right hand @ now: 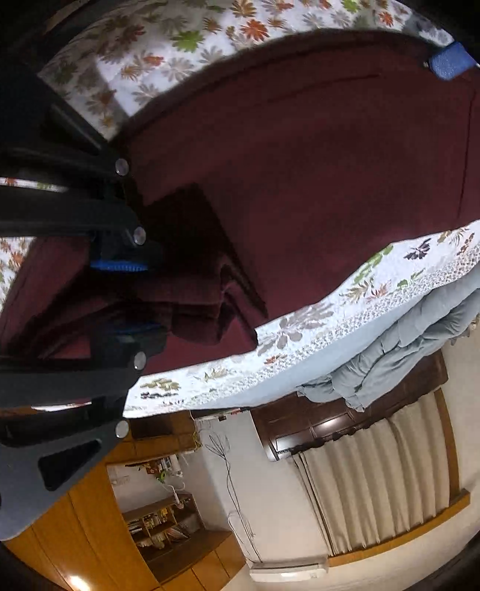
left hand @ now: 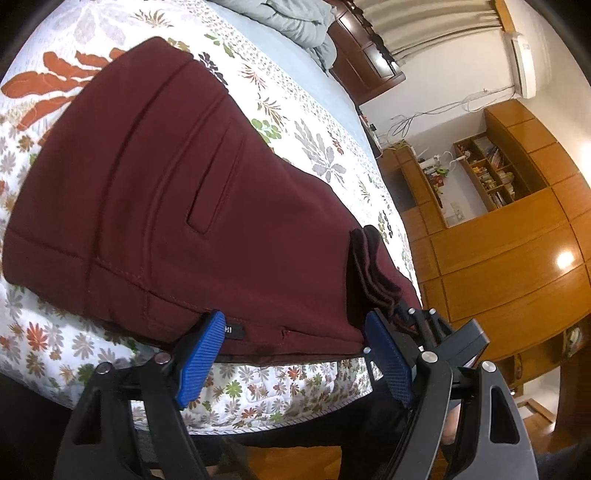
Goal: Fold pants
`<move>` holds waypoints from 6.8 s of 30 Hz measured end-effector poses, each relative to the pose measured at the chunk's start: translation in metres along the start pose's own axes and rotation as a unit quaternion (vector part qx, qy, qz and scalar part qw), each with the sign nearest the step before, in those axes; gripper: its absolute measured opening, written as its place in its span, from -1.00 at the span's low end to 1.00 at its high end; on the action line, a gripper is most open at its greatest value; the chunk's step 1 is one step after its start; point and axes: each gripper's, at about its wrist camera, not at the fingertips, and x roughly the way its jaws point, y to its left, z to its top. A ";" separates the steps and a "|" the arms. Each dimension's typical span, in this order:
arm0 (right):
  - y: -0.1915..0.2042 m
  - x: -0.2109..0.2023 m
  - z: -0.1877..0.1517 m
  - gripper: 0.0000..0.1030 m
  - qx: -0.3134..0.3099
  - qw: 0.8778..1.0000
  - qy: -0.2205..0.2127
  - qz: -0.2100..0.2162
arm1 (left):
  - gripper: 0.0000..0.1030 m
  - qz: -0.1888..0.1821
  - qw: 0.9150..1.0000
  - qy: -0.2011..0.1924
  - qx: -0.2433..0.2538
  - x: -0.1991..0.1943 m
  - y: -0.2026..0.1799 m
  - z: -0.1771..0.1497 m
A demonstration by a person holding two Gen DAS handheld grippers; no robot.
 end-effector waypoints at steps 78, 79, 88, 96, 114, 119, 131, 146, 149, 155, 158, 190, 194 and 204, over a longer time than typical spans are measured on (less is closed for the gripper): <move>-0.202 0.086 0.053 0.24 0.330 0.744 0.102 0.572 | 0.57 0.221 0.972 -0.071 -0.028 0.009 -0.086 -0.037; -0.201 0.089 0.077 0.26 0.312 0.750 0.101 0.574 | 0.57 0.225 0.971 -0.074 -0.034 0.003 -0.084 -0.038; -0.151 0.089 0.233 0.53 0.158 0.808 0.096 0.559 | 0.57 0.267 0.956 -0.111 -0.044 -0.029 -0.063 -0.030; -0.095 0.102 0.320 0.62 0.063 0.825 0.076 0.556 | 0.58 0.259 0.958 -0.101 -0.066 -0.025 -0.045 -0.009; -0.059 0.121 0.361 0.75 -0.084 0.786 0.099 0.605 | 0.59 0.016 0.932 -0.173 -0.319 -0.035 0.044 -0.022; -0.057 0.124 0.357 0.75 -0.092 0.775 0.105 0.617 | 0.60 0.027 0.915 -0.174 -0.364 -0.038 0.072 -0.012; -0.030 0.131 0.374 0.77 -0.127 0.716 0.114 0.677 | 0.63 -0.001 0.911 -0.185 -0.369 -0.031 0.070 -0.026; 0.025 0.132 0.388 0.36 -0.171 0.663 0.141 0.715 | 0.07 -0.002 0.913 -0.220 -0.343 -0.046 0.067 -0.045; 0.019 0.135 0.388 -0.22 -0.169 0.661 0.151 0.715 | -0.15 0.002 0.917 -0.215 -0.337 -0.047 0.070 -0.043; -0.004 0.118 0.384 -0.48 -0.163 0.679 0.136 0.703 | -0.31 0.009 0.925 -0.220 -0.310 -0.054 0.060 -0.037; -0.021 0.105 0.381 -0.52 -0.157 0.692 0.123 0.694 | -0.34 0.009 0.931 -0.228 -0.285 -0.061 0.045 -0.034; -0.304 -0.002 0.210 -0.70 0.023 0.840 0.010 0.541 | -0.37 0.002 0.984 -0.170 0.046 -0.052 -0.227 -0.013; -0.326 -0.008 0.174 -0.74 0.039 0.855 0.004 0.517 | -0.37 0.008 0.984 -0.155 0.087 -0.036 -0.258 -0.019; -0.353 -0.005 0.097 -0.77 0.065 0.878 0.010 0.473 | -0.38 0.016 0.981 -0.109 0.161 0.011 -0.313 -0.038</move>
